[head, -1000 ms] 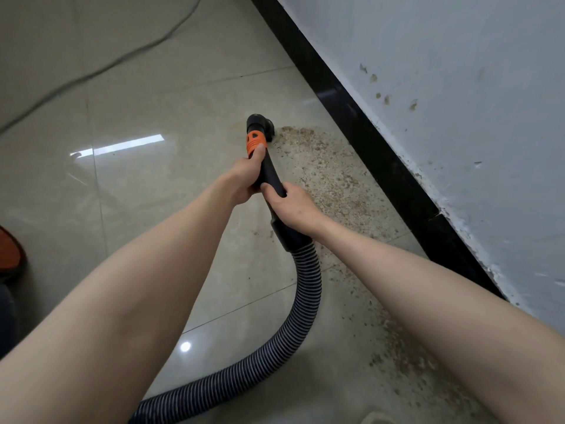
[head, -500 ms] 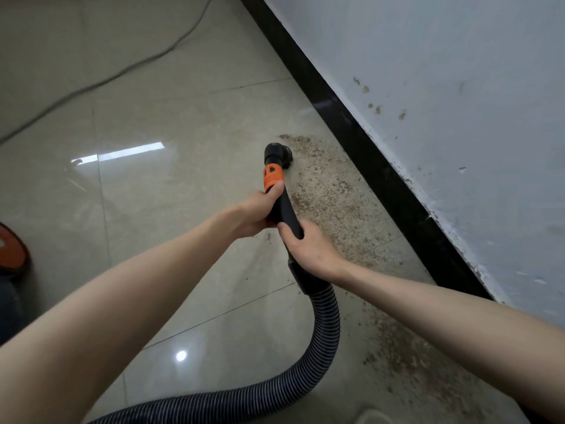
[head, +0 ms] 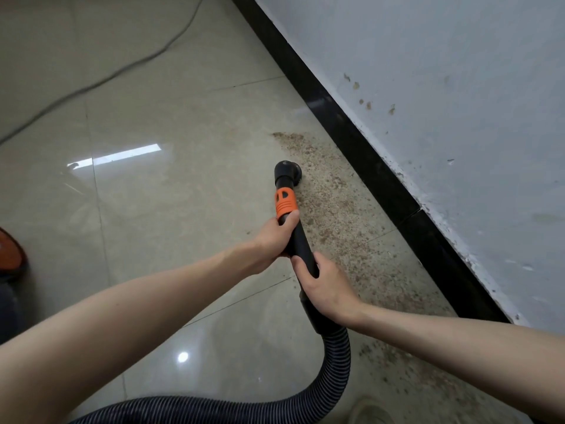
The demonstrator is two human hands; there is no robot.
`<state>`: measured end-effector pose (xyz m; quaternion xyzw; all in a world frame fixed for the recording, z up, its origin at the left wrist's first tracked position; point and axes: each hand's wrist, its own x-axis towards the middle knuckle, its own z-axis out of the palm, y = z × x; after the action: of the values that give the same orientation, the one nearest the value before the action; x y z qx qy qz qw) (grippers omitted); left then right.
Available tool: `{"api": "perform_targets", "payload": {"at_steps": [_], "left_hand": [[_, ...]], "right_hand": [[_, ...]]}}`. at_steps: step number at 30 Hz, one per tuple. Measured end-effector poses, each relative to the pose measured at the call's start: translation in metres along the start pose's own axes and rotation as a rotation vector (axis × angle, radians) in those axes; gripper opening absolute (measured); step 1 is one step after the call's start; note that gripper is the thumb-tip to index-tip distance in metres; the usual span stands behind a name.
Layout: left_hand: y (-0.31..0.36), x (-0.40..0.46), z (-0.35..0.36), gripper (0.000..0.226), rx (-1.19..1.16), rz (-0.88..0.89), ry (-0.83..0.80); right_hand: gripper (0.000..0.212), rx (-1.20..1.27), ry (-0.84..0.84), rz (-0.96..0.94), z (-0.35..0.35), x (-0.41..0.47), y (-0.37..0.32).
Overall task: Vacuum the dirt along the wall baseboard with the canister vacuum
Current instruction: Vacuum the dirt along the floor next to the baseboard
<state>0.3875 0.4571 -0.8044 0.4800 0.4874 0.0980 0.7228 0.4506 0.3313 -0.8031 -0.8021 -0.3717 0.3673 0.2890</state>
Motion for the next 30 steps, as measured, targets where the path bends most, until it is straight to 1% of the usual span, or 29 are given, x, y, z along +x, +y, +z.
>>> {"api": "perform_targets", "payload": {"at_steps": [3,7,9,11,17,21,25,30], "left_hand": [[0.009,0.007,-0.002,0.03,0.01,0.013,0.014],[0.029,0.027,-0.008,0.039,0.039,0.034,0.11],[0.039,0.039,-0.013,0.044,0.066,0.041,0.149],[0.048,0.051,-0.021,0.044,0.066,0.046,0.176],[0.063,0.083,-0.044,0.049,0.015,0.081,0.263],[0.075,0.097,-0.05,0.045,0.018,0.105,0.261],[0.083,0.106,-0.048,0.046,0.019,0.115,0.25],[0.079,0.104,-0.037,0.042,0.079,0.094,0.181]], "right_hand": [[0.035,-0.008,0.015,0.001,0.0,0.011,-0.005],[0.036,-0.032,0.035,-0.025,-0.001,0.041,-0.02],[0.036,-0.027,0.025,-0.025,-0.001,0.058,-0.029],[0.037,-0.035,0.01,-0.028,-0.001,0.074,-0.039],[0.042,-0.145,-0.043,-0.041,0.001,0.114,-0.063],[0.045,-0.121,-0.042,-0.047,0.0,0.133,-0.073],[0.042,-0.077,-0.033,-0.053,-0.003,0.141,-0.073],[0.038,-0.004,-0.016,-0.028,-0.005,0.132,-0.058]]}}
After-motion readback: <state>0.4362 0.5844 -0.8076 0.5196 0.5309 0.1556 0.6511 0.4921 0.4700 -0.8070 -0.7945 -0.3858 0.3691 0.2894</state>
